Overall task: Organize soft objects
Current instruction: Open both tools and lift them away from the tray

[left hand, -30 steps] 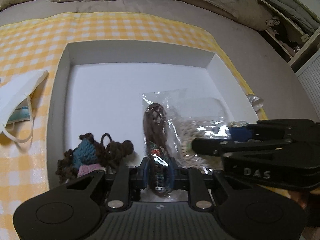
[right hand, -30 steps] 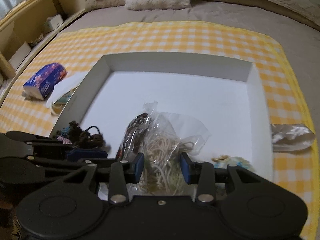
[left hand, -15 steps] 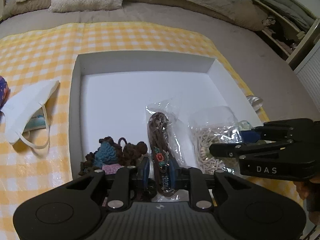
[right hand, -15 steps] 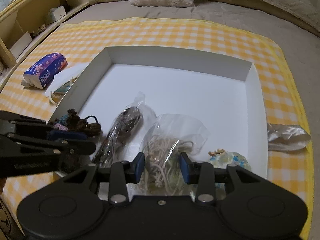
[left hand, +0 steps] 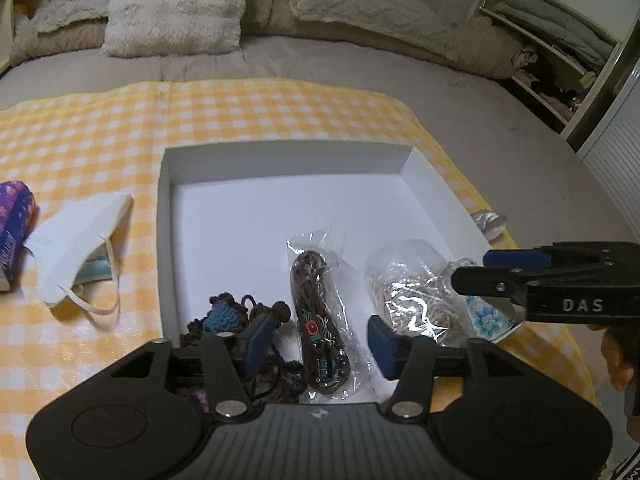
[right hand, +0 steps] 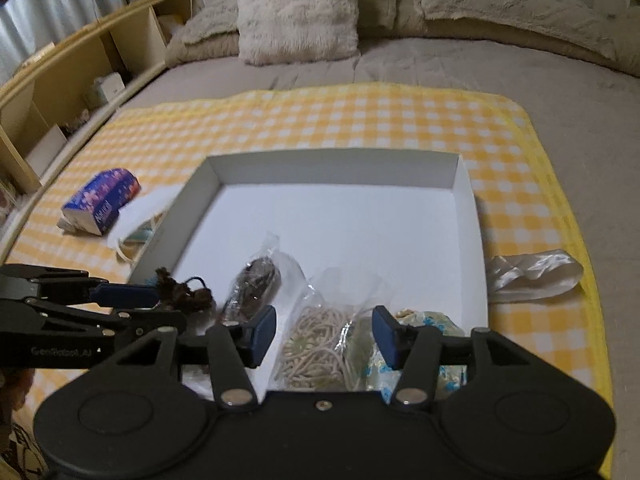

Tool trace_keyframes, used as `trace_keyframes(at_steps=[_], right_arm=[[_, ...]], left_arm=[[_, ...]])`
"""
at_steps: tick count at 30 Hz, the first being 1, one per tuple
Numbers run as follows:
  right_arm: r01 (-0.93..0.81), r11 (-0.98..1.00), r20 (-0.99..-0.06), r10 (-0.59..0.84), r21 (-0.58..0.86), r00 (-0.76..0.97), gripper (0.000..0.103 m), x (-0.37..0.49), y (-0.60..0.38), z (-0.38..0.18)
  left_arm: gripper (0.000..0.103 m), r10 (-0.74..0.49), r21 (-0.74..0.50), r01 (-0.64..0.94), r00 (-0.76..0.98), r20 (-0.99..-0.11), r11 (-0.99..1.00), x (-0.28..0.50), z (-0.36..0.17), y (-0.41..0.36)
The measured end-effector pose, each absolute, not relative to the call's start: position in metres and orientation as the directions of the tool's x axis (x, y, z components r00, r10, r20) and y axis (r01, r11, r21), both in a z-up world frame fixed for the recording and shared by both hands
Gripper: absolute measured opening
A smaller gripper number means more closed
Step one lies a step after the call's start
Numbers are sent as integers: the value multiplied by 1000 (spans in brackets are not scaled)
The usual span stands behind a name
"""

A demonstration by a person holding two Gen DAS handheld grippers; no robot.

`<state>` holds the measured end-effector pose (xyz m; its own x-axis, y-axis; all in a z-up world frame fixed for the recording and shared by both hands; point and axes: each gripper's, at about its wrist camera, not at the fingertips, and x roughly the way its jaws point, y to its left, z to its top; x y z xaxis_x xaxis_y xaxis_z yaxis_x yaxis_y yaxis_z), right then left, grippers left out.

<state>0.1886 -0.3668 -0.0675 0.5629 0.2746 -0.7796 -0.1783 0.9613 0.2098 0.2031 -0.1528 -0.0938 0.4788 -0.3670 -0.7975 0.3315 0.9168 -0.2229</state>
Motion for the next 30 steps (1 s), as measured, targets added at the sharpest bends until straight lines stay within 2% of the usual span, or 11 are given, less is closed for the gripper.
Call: trace_keyframes(at_steps=[4,15,23,30], right_arm=[[-174,958,-751,285,226,596,58,174,-368,-53],[-171,959,-690,280,225,667,69,139,-367,-25],[-164,966,-655,257,201,710,81,121,-362,-14],[-152,974,-624,225,170,749,101,112,-355,-5]], left_arm=[[77,-368,-222,327,506,-780,919,194,-81,-148],[96,-344,-183,318,581,-738,930,166,-53,-134],[103,-326,-154,310,642,-694,938,144,-34,-119],[103,-327,-149,307,687,-649,940,135,-22,-111]])
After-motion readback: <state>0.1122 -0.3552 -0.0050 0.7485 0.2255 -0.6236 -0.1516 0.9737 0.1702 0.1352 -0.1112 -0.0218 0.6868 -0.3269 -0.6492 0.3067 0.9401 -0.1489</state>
